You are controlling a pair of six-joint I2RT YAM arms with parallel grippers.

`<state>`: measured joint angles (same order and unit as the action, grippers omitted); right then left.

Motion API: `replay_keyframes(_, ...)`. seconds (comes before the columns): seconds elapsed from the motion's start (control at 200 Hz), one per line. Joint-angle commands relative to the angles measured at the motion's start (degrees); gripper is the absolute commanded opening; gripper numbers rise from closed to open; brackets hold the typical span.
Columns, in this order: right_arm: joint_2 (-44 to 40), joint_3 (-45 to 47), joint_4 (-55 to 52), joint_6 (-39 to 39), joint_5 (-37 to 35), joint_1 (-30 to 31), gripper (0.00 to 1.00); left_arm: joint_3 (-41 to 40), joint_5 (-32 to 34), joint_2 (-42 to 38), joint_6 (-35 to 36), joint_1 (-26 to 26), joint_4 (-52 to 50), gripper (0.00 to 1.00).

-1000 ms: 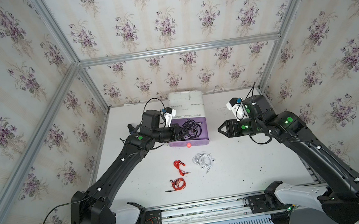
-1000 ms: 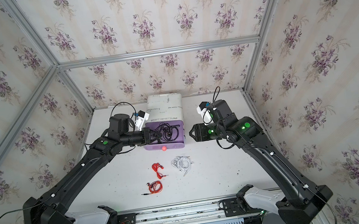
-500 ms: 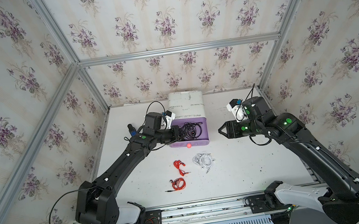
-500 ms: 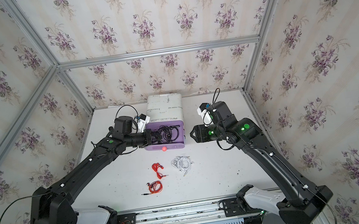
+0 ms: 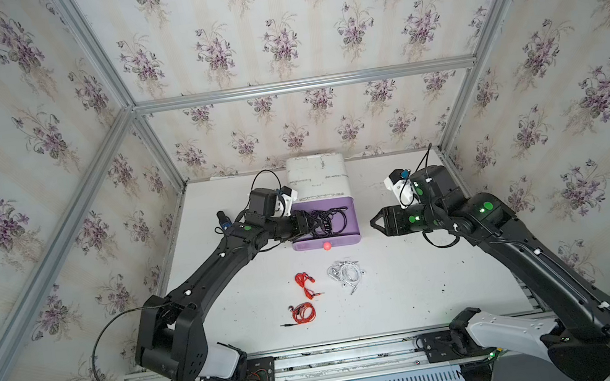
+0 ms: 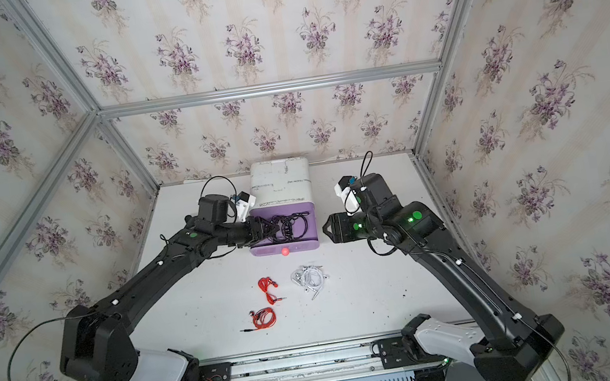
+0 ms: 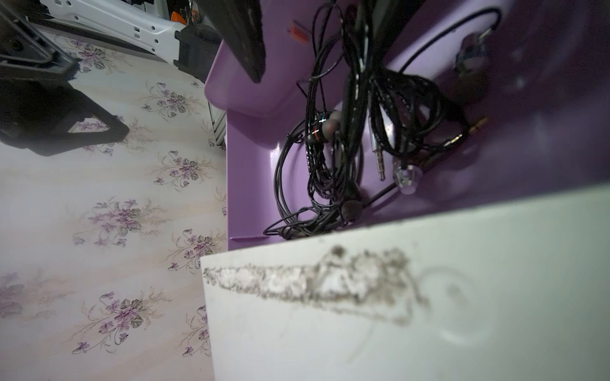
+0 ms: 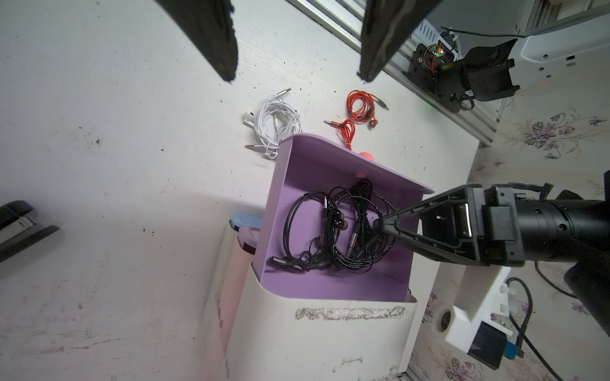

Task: Place the wired earphones into the drawer by color
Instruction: Place the wired earphones in the drawer.

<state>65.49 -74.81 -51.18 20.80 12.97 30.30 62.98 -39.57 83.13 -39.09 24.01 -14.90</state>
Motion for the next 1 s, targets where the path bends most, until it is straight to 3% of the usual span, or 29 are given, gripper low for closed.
replay_keyframes(0.0,0.4,0.3,1.4,-0.5,0.3,-0.1,0.62,0.5,0.5,-1.3,1.3,-0.1,-0.8,0.64)
replay_keyframes(0.31,1.5,0.1,3.3,-0.5,1.4,-0.1,0.62,3.6,1.7,-6.5,4.4,-0.1,-7.8,0.86)
replay_keyframes(0.37,1.8,0.1,4.0,-0.4,1.5,-0.1,0.62,4.5,2.2,-7.7,5.4,0.0,-9.7,0.94)
replay_keyframes(0.48,2.5,0.0,6.0,-0.2,1.7,-0.1,0.62,7.1,3.4,-10.2,7.6,0.0,-14.0,1.00)
replay_keyframes(0.629,5.3,-2.1,10.0,0.9,-0.1,-0.2,0.62,8.3,4.6,-15.8,9.6,0.1,-18.9,1.00)
replay_keyframes(0.694,8.4,-4.3,11.1,1.8,-1.2,-1.1,0.62,5.3,3.7,-20.2,9.3,0.7,-18.4,0.95)
replay_keyframes(0.764,12.6,-6.6,12.8,3.9,-0.1,-3.4,0.62,-0.5,2.9,-25.8,8.1,2.4,-17.2,0.78)
replay_keyframes(0.809,15.5,-8.1,14.1,5.0,1.2,-4.4,0.62,-5.2,3.3,-29.9,6.0,4.2,-15.7,0.73)
replay_keyframes(0.934,23.2,-13.1,17.8,5.3,2.7,-5.5,0.64,-19.4,9.3,-42.2,-3.0,12.0,-10.1,0.46)
replay_keyframes(0.994,26.7,-15.3,19.1,5.3,4.2,-5.9,0.64,-25.9,13.9,-46.9,-8.0,16.0,-7.0,0.38)
